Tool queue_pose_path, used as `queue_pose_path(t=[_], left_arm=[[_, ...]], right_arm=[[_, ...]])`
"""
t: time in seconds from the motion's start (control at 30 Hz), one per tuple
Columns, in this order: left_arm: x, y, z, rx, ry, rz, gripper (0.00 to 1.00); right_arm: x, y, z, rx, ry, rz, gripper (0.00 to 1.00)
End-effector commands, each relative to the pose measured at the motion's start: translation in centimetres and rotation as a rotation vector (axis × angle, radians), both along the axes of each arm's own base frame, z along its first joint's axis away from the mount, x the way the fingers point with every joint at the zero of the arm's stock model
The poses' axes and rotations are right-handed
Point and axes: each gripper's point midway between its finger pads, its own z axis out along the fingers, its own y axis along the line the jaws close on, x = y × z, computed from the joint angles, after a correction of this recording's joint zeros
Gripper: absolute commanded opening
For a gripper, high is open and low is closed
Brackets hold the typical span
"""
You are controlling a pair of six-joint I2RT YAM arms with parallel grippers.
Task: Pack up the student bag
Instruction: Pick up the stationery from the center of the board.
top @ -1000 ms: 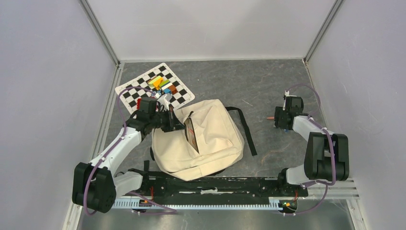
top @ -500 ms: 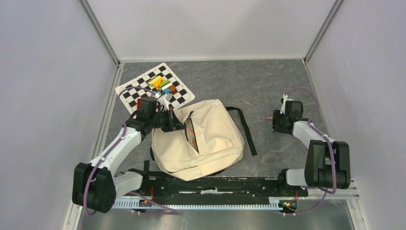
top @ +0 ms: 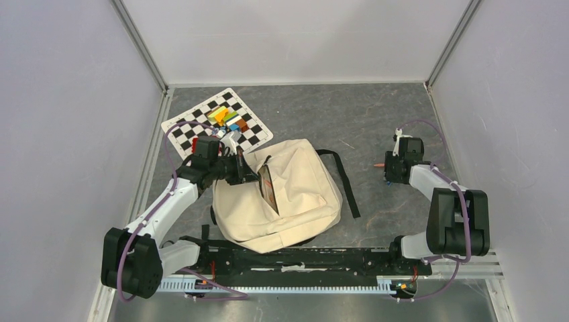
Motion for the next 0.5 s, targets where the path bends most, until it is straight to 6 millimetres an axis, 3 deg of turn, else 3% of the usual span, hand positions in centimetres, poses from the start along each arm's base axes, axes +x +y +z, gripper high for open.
queue_pose_path(t=[0.0, 0.2, 0.47], left_arm=[[1.2, -0.3, 2.5, -0.039, -0.103, -0.017, 0.02], [1.2, -0.4, 2.5, -0.041, -0.102, -0.017, 0.02], [1.2, -0.4, 2.5, -0.043, -0.100, -0.018, 0.02]], right_arm=[[0.0, -0.3, -0.8, -0.023, 0.028, 0.022, 0.41], [0.2, -0.2, -0.2, -0.021, 0.010, 0.022, 0.23], [0.8, 0.2, 2.5, -0.015, -0.080, 0.025, 0.03]])
